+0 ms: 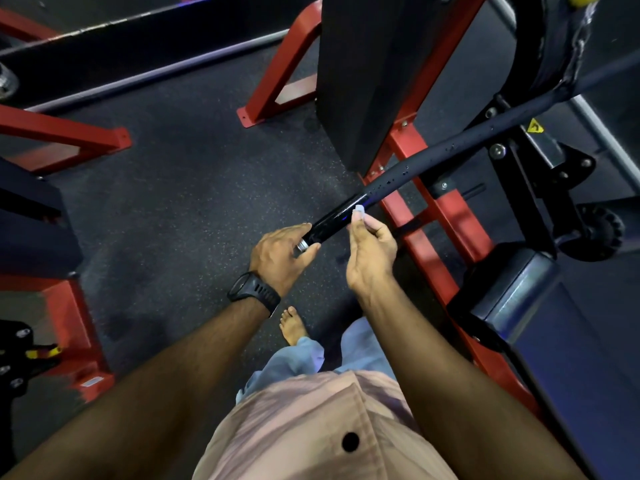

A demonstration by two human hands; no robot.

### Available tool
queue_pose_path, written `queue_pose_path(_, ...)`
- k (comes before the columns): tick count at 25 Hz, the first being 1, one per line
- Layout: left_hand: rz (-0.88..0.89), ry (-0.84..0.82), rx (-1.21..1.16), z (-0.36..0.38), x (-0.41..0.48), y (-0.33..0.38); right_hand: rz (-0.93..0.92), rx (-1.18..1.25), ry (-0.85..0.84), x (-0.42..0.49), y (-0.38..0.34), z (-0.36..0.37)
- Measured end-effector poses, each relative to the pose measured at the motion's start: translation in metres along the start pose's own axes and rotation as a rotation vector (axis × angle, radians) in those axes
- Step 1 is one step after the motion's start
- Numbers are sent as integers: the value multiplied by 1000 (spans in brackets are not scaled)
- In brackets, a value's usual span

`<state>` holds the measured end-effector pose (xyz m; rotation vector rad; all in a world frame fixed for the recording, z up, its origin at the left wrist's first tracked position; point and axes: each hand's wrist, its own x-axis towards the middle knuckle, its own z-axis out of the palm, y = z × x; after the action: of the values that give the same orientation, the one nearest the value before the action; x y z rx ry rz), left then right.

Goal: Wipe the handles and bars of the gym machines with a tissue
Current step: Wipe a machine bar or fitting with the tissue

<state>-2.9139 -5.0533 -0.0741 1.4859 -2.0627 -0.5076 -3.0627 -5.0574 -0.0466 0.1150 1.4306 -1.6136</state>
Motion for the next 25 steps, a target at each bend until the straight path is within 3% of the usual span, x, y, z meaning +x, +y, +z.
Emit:
queue_pose_path(2,-6,-12,-13,2,-2,1,-173,-77,86,4,-4,3)
queue_pose_path(5,-37,-18,-2,2,-1,2,-625,-547,64,11,-13,-4)
queue_pose_path(8,-12,3,-11,4,4,6,-1041,-932,-285,7,-10,-4)
queue_pose_path(10,2,-8,-25,6,5,8,-1222,-1152,-534,19,-17,-12)
queue_pose_path(11,1,-14,-25,7,4,8,-1256,-1202,-562,28,-26,-16)
queue_pose_path(14,-19,-24,-39,13,0,11,-1225,-1278,-351,33,-40,-13)
queue_pose_path(15,-23,-25,-53,14,-1,11,-1264,-1378,-441,28,-37,-10)
queue_pose_path(17,-30,-21,-73,15,-2,11,-1418,-1553,-830,28,-39,-17)
queue_pose_path(18,-32,-11,-74,16,-1,11,-1427,-1574,-908,35,-48,-20)
queue_pose_path(21,-49,37,-52,17,1,12,-1301,-1428,-658,45,-71,-15)
queue_pose_path(22,-52,43,-48,18,1,11,-1287,-1451,-659,42,-72,-11)
queue_pose_path(25,-62,41,-40,25,1,13,-1425,-1698,-1019,46,-79,-7)
